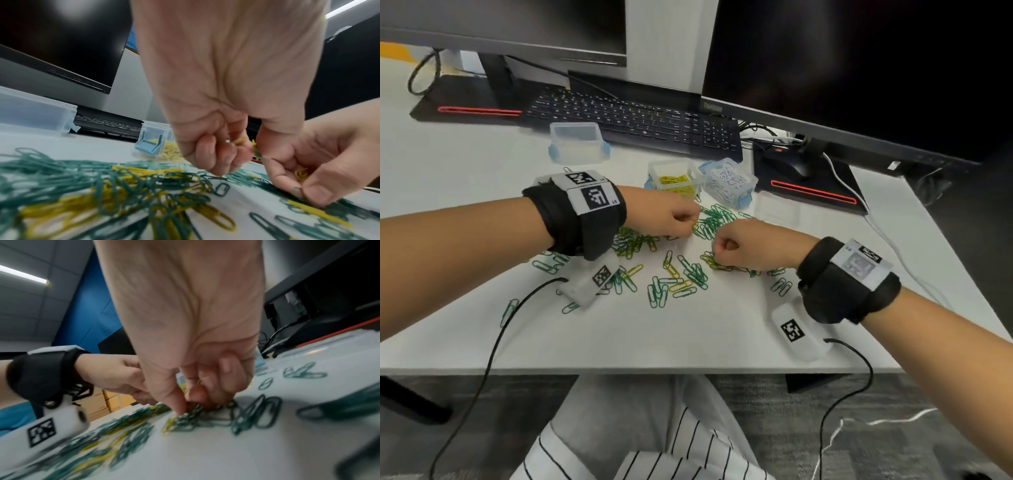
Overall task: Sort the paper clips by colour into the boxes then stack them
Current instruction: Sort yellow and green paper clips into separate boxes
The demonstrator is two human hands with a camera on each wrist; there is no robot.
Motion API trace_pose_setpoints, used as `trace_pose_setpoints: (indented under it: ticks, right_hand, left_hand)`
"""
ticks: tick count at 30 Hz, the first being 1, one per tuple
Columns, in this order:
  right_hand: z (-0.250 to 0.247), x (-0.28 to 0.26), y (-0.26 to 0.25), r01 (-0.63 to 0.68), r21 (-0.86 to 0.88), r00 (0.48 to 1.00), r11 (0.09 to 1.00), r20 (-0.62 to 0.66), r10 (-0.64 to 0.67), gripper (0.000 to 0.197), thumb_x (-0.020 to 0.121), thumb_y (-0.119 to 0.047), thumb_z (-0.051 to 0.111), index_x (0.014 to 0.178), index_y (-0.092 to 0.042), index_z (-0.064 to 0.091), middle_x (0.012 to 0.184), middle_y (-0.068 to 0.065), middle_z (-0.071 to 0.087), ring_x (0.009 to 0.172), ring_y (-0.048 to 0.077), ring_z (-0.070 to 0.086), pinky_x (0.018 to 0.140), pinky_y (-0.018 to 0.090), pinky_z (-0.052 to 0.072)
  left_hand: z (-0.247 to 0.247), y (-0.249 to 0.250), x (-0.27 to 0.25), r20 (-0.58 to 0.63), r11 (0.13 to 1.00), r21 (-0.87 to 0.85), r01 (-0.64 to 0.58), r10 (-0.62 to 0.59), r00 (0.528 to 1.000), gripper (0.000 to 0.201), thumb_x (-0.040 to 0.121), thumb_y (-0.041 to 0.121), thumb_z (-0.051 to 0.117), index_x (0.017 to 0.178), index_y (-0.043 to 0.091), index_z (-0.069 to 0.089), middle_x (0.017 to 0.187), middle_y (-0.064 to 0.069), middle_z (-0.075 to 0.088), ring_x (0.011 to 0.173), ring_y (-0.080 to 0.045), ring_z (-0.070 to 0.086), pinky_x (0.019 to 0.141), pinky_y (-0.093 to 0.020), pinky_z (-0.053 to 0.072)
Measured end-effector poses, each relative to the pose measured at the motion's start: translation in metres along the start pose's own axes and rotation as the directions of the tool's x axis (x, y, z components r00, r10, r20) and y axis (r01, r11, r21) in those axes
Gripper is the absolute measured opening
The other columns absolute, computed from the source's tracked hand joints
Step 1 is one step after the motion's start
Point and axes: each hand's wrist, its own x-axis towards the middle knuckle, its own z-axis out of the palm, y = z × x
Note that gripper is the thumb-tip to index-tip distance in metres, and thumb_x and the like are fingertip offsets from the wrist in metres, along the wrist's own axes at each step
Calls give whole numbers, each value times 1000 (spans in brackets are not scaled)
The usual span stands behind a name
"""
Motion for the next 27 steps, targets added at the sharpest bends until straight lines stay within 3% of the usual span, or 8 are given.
trace_pose_setpoints:
  ticks: [9, 11, 14, 17, 21, 24, 25, 27]
  right_hand:
    - [-21, 5, 6, -7, -30, 993, 1000, -118, 4, 11, 94, -20, 54, 101, -17, 61, 73, -15, 46, 66, 0, 42, 52, 6, 34]
    - [-16, 9, 1, 3, -46, 995, 999, -97, -7, 17, 90, -30, 63, 94, -14, 66, 77, -10, 57, 71, 8, 51, 54, 9, 36]
    - [-3, 16, -3, -13, -76, 1000, 997, -23, 11, 33, 83, -44, 70, 88, -12, 70, 83, 1, 69, 77, 18, 61, 66, 27, 48]
    - [1, 20, -2, 3, -31, 999, 1000, -40, -4, 21, 87, -31, 68, 90, -11, 68, 85, 0, 67, 78, 17, 59, 68, 28, 47]
    - [-7, 20, 2, -6, 19, 1000, 1000, -7, 6, 20, 93, -23, 53, 84, -5, 59, 77, 6, 56, 69, 17, 48, 62, 29, 42]
    - [-20, 17, 14, -62, 383, 994, 922, -59, 91, 18, 94, -21, 48, 82, -10, 55, 71, 3, 49, 63, 16, 44, 59, 27, 40]
    - [-24, 15, 20, -66, 441, 992, 895, -65, 105, 18, 94, -20, 49, 81, -10, 56, 71, 2, 51, 63, 15, 45, 59, 26, 42]
    - [-26, 11, 24, -57, 344, 996, 937, -43, 76, 17, 91, -26, 60, 85, -9, 63, 74, -3, 58, 65, 9, 50, 61, 22, 44]
  left_hand:
    - [2, -2, 3, -68, 912, -409, 42, -77, 995, 15, 82, 17, 72, 79, 16, 58, 62, 9, 56, 54, -4, 47, 57, -19, 41]
    - [2, -4, 3, -50, 866, -499, 36, -70, 996, 15, 79, 17, 75, 79, 14, 60, 69, 2, 61, 61, -10, 51, 61, -21, 44]
    - [0, -5, 2, -49, 831, -556, 33, -72, 996, 15, 77, 14, 75, 80, 11, 61, 75, -7, 64, 63, -11, 54, 63, -22, 46]
    - [0, -7, 2, -49, 767, -641, 41, -94, 994, 12, 81, 6, 70, 82, 8, 58, 79, -14, 66, 59, -9, 58, 56, -17, 47]
    - [-2, -7, 3, 5, 512, -855, 82, -149, 989, 20, 87, -2, 58, 100, 12, 54, 84, -11, 66, 59, -7, 60, 52, -13, 49]
    - [-7, -3, 4, 31, 304, -950, 75, -147, 989, 28, 93, -2, 49, 116, 13, 56, 79, -2, 65, 64, -5, 56, 58, -12, 51]
    - [-8, -2, 4, 37, 251, -965, 70, -135, 990, 26, 95, -2, 46, 113, 12, 58, 78, 0, 63, 66, -5, 55, 60, -13, 51]
    - [-6, 0, 6, 57, 146, -986, 77, -136, 989, 20, 93, -1, 43, 96, 13, 57, 79, 1, 60, 67, -6, 55, 62, -16, 50]
